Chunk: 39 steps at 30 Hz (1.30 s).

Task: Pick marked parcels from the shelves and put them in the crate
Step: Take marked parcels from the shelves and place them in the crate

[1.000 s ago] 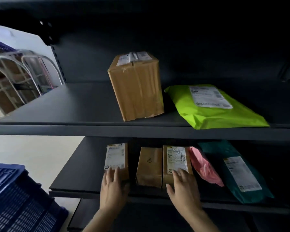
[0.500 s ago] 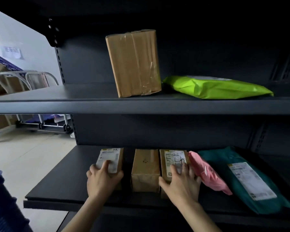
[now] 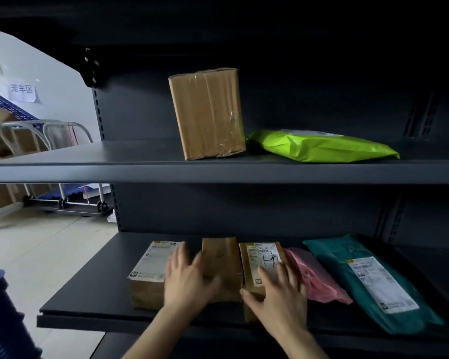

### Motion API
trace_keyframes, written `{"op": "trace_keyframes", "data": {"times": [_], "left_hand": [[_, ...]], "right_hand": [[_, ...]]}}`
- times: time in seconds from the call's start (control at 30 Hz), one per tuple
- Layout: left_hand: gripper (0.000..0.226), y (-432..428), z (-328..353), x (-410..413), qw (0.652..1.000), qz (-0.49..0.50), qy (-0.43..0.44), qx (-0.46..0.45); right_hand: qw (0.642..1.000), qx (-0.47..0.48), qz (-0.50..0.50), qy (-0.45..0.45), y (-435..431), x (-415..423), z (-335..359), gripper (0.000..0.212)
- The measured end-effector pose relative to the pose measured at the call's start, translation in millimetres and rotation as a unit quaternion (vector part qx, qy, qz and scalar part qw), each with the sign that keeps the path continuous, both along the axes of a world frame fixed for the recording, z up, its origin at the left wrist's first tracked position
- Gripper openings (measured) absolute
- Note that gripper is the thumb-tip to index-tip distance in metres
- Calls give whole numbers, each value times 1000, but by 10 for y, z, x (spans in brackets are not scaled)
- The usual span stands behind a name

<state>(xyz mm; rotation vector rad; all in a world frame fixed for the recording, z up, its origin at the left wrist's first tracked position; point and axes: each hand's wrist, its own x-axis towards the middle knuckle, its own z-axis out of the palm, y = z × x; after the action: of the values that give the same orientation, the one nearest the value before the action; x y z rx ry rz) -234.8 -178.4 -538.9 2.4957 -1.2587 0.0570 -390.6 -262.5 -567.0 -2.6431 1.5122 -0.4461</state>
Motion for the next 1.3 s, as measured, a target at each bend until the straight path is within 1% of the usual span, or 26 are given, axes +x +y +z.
{"op": "trace_keyframes", "data": {"times": [0.07,0.1,0.17,0.2,0.23,0.33,0.4,0.43,0.5,0.53,0.57,0.6,0.7,0.73,0.83,0.87,0.9,0.93,0.97,1.0,1.03,1.07,1.13,1.2,1.23,1.3], "left_hand": [[72,-213,-28,-237,999,-26,22,15],[73,-305,-53,-307,999,-23,31,32],[76,-424,-98,-365,997,7,45,67],[77,-454,-113,-369,996,22,50,74],[76,-462,-120,-368,995,34,54,72],[69,-412,-116,-351,996,39,81,14],[64,-333,-141,-313,984,26,163,-64],[62,-277,-158,-286,966,18,233,-112],[63,-150,-185,-238,903,7,377,-205],[63,-87,-214,-208,873,7,427,-236],[62,-29,-241,-175,852,12,458,-253],[59,25,-268,-145,840,17,475,-262],[36,125,-331,-78,813,19,504,-290],[32,145,-328,-67,809,13,507,-298],[35,153,-295,-56,820,3,489,-298],[38,142,-293,-52,825,2,481,-297],[40,128,-291,-48,829,2,475,-294],[43,118,-290,-49,833,5,472,-290],[45,107,-294,-51,836,8,470,-285],[48,96,-300,-57,840,14,464,-279],[53,87,-307,-67,847,19,454,-275],[57,78,-309,-77,860,24,431,-272],[63,65,-278,-125,905,31,336,-259],[65,55,-218,-219,945,15,209,-251],[64,42,-185,-293,957,-3,151,-245],[60,-4,-139,-472,972,-53,61,-221]], "right_hand": [[1000,-18,-15,-9,18,-48,5,92],[1000,-13,-24,4,24,-80,10,85],[998,-30,-48,12,18,-153,40,70],[997,-34,-64,-11,-9,-193,57,65],[997,-7,-72,-12,-39,-231,66,64],[996,3,-88,-21,-106,-264,-39,64],[996,-7,-88,-14,-94,-258,-46,61],[996,-11,-86,-9,-88,-257,-49,61],[997,-13,-80,-12,-74,-257,-51,60],[997,-15,-80,-17,-66,-255,-53,60],[997,-15,-78,-19,-55,-248,-55,61],[997,-16,-75,-21,-38,-237,-56,63],[998,-5,-64,-22,13,-187,-80,75],[998,3,-63,-19,30,-173,-85,77],[998,4,-56,-23,34,-154,-99,71],[998,1,-53,-29,41,-160,-101,71],[998,3,-51,-34,47,-169,-101,76],[998,-19,-47,-37,53,-182,-99,85],[998,-37,-33,-32,46,-182,-118,98],[999,-33,-23,-21,46,-187,-123,110],[999,-29,-15,-27,49,-197,-117,113],[998,-35,-14,-46,39,-212,-102,107],[991,-52,-19,-126,-55,-307,-67,85],[980,-55,-41,-189,-260,-483,-44,69],[979,-42,-53,-195,-389,-596,-46,63],[985,-24,-78,-154,-627,-798,-105,61]]}}
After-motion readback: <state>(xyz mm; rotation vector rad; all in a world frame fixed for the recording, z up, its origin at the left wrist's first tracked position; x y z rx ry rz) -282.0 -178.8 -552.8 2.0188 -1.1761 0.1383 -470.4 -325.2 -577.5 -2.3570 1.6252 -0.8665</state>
